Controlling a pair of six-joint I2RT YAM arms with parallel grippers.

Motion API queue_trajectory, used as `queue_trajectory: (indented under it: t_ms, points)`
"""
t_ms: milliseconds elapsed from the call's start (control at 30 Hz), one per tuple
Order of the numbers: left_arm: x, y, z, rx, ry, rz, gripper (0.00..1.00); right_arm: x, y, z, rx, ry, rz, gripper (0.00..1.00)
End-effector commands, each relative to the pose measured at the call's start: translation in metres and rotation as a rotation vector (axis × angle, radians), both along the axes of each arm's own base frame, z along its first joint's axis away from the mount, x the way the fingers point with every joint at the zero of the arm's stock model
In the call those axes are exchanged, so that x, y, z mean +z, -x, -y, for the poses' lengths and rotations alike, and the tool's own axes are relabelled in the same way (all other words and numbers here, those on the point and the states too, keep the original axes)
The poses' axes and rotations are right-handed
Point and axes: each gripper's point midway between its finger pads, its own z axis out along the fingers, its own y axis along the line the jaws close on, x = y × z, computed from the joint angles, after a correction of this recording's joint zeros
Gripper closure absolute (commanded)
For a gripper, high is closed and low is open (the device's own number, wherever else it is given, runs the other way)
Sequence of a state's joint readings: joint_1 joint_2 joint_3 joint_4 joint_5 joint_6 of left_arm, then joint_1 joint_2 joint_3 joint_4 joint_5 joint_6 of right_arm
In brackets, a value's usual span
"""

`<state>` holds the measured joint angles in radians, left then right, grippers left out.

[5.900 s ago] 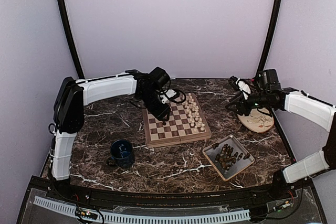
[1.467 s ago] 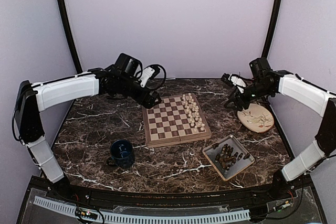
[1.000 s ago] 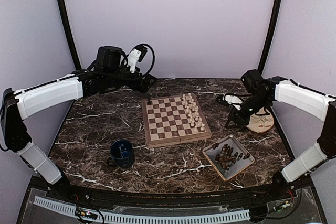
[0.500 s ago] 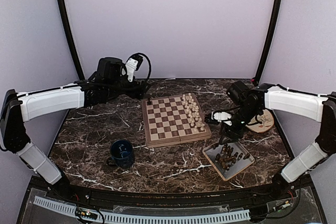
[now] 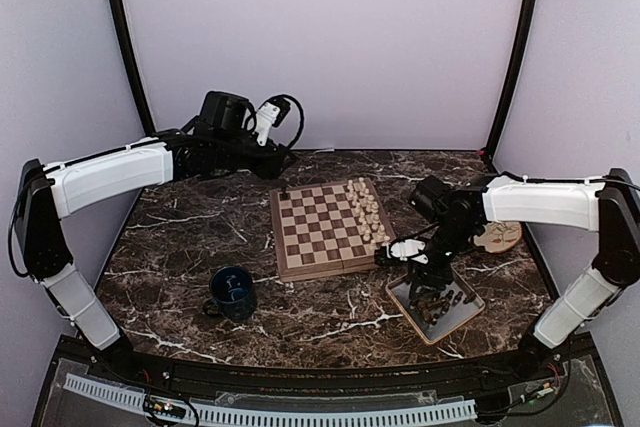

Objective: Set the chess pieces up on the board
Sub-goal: Pick up the bishop from the chess pile.

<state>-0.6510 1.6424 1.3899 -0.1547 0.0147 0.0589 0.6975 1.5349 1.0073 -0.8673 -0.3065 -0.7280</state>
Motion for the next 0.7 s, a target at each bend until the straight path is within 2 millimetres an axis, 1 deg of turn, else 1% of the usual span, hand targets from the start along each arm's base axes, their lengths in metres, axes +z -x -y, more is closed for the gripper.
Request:
queue_trajectory:
  t_ms: [0, 100, 167, 367, 400, 467, 600, 667]
  points:
    - [0.003, 0.007, 0.001, -0.017, 0.002, -0.008, 0.42, -0.012, 0.002, 0.002, 0.011, 0.047, 0.004, 0.51]
    - [0.002, 0.009, 0.002, -0.028, 0.002, -0.013, 0.42, -0.017, 0.002, 0.003, 0.010, 0.065, -0.006, 0.54]
    - [0.000, 0.009, 0.003, -0.031, -0.001, -0.016, 0.42, -0.019, 0.003, 0.004, 0.007, 0.075, -0.011, 0.59]
    - [0.000, 0.010, 0.004, -0.037, 0.002, -0.019, 0.42, -0.023, 0.005, 0.008, 0.001, 0.097, -0.012, 0.66]
    - [0.000, 0.010, 0.004, -0.037, 0.001, -0.019, 0.42, -0.030, 0.006, 0.010, 0.002, 0.114, -0.029, 0.68]
    - [-0.002, 0.010, 0.004, -0.039, 0.001, -0.022, 0.42, -0.032, 0.008, 0.011, 0.001, 0.121, -0.038, 0.71]
    - [-0.002, 0.010, 0.004, -0.038, -0.002, -0.022, 0.42, -0.033, 0.009, 0.011, -0.003, 0.122, -0.053, 0.83]
    - [-0.002, 0.010, 0.005, -0.040, -0.002, -0.023, 0.42, -0.033, 0.011, 0.009, -0.003, 0.116, -0.064, 0.93]
